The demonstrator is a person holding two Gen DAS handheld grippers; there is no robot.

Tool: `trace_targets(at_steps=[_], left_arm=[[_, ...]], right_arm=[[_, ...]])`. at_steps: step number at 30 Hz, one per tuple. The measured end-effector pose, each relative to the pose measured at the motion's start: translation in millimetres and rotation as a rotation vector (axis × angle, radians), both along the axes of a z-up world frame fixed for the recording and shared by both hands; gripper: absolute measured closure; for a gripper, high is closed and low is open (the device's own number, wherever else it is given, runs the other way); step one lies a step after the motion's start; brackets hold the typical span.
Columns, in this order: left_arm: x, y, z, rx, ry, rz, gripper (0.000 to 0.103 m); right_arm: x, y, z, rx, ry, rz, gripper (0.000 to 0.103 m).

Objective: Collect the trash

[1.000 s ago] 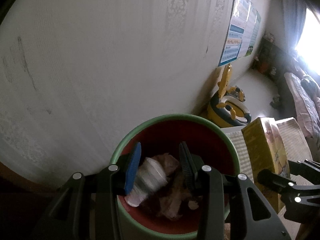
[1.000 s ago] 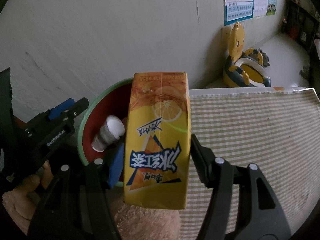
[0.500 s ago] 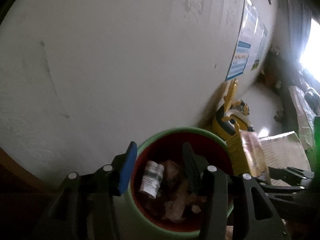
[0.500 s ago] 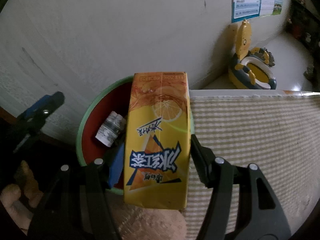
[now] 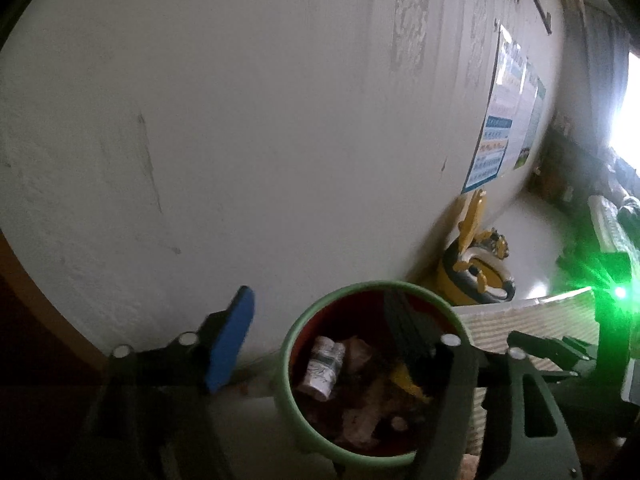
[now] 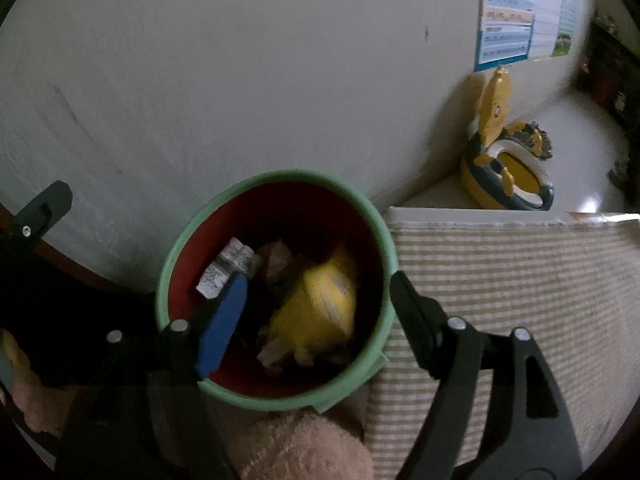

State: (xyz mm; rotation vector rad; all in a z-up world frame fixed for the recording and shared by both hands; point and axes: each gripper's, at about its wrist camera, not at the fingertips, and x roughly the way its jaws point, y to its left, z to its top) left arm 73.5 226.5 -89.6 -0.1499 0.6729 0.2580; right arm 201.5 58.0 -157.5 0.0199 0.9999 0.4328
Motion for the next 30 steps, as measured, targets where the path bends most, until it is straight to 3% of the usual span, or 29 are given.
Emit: trace_targets(at_steps=[5,6,7,9,16,19,21,30], left_arm=[[-17,-21,26,0.025,-0.088,-0.022,0.017],[-22,-29,34,0.036,-0.115,-0.024,0.012],[-28,-36,42,0.043,-0.142,-0.024,0.009],[-37,-49,55,0.043,-0.186,-0.022,0.008],[-77,-93,94,0.048,-0.331,-0.001,0.008],[-92,-112,108,0.07,-0.383,-0.019,0.008],[-98,-123,114,0.085,-0.385,-0.031,0.008],[-100,-157,118,0.119,-0.325,-0.072,0.008]], right_arm=[[-43,-27,42,-0.012,-0.175,-0.027,0.031],[-56,-35,54,-0.02,-0.226,-0.033,0.028],[-67,-43,65,-0.023,-0.267,-0.04,0.018],[-92,-58,85,-0.017,-0.358,-0.063,0.003],[-177,-109,128,-0.005,-0.699,-0.162,0.003],[-183,-128,136,0.006,-0.631,-0.203,0.003],[-189,-144,140,0.041,-0.638,-0.251,0.003],[-212,-191,141,0.062,-0.629,-0.372,0.003]])
